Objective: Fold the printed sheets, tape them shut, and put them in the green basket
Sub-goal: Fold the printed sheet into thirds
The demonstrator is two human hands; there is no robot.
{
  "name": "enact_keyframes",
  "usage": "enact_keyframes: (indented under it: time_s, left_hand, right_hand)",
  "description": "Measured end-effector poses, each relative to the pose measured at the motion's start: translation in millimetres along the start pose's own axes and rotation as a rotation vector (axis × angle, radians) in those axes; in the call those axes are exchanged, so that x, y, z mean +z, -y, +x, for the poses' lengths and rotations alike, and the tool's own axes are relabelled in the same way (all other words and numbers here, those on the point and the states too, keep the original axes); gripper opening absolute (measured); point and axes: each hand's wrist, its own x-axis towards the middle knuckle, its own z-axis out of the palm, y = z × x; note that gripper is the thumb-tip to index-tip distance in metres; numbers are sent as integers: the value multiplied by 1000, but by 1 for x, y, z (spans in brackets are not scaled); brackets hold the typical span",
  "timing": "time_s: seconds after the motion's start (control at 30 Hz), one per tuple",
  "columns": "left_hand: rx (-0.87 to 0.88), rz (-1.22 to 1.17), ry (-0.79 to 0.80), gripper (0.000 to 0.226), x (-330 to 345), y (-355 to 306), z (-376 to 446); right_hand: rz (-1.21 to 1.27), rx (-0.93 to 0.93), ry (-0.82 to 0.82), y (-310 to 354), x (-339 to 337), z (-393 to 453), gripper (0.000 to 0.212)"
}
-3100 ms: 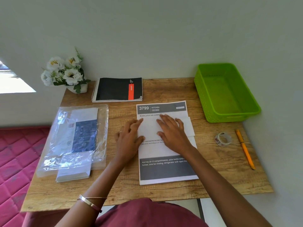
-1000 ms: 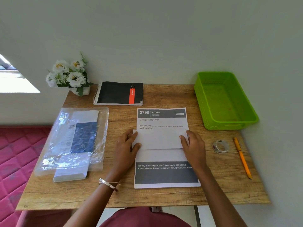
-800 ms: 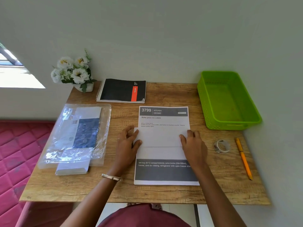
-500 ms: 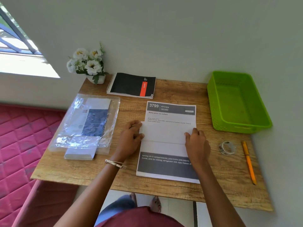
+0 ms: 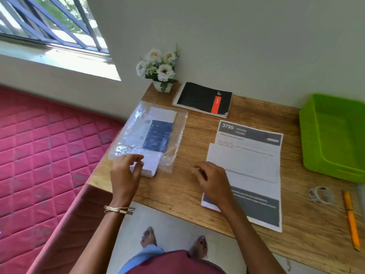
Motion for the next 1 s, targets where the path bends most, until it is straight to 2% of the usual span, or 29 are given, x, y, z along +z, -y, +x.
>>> enact_keyframes:
  time_s: [0.1,0.23,0.4,0.63,0.9,1.0]
  left_hand:
    - [-151,109,15,23,-13,29,-3]
    - [-314,175,111,40,-13,42,-7]
    - [-440,78,146,32,-14,33,5]
    - [-658,-59,153,13,-25,32,19]
    - [-806,-339,138,14,-26,32,25]
    - [-887,-488,178,10,-26,35,28]
  right_hand:
    - [-15,-72,92,21,26,12,24]
    - [-210,-266,141,35,58,28,38]
    - [-255,-348,169,55,82,36,40]
    - [-355,-383,158,57,95,38,24]
    - [-386,-422,140,65,95,46,14]
    - [-414,-456,145,67,96,49,13]
